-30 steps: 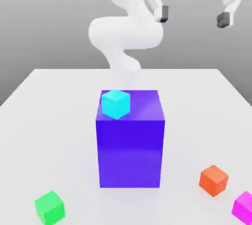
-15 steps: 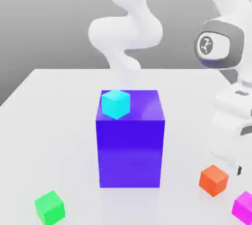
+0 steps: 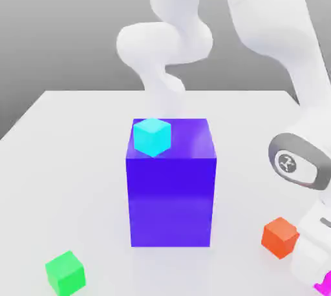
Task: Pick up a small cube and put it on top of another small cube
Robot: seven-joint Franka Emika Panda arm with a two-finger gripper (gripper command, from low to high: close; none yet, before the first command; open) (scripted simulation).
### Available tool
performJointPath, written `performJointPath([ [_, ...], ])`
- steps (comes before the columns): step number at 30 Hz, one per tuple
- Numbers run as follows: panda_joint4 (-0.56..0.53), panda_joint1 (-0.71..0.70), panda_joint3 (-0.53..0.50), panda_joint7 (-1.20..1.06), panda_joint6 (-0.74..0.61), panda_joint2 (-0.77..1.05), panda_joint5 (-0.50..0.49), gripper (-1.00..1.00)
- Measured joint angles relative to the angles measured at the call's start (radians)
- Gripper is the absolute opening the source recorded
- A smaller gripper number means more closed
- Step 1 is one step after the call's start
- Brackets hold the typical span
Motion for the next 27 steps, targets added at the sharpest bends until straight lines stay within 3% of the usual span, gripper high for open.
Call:
performJointPath([
  [5,-0.041,-0.065,0.038,-0.046,-0.101,-0.142,0.076,-1.0],
  [19,-0.199,-0.443,-0.244,-0.044,-0.126,-0.346,0.278,-1.0],
  [23,-0.208,-0.555,-0.311,-0.061,-0.043,-0.279,0.354,-1.0],
  [24,-0.206,-0.567,-0.312,-0.065,-0.012,-0.246,0.364,1.0],
  [27,-0.206,-0.567,-0.312,-0.065,-0.011,-0.246,0.364,1.0],
])
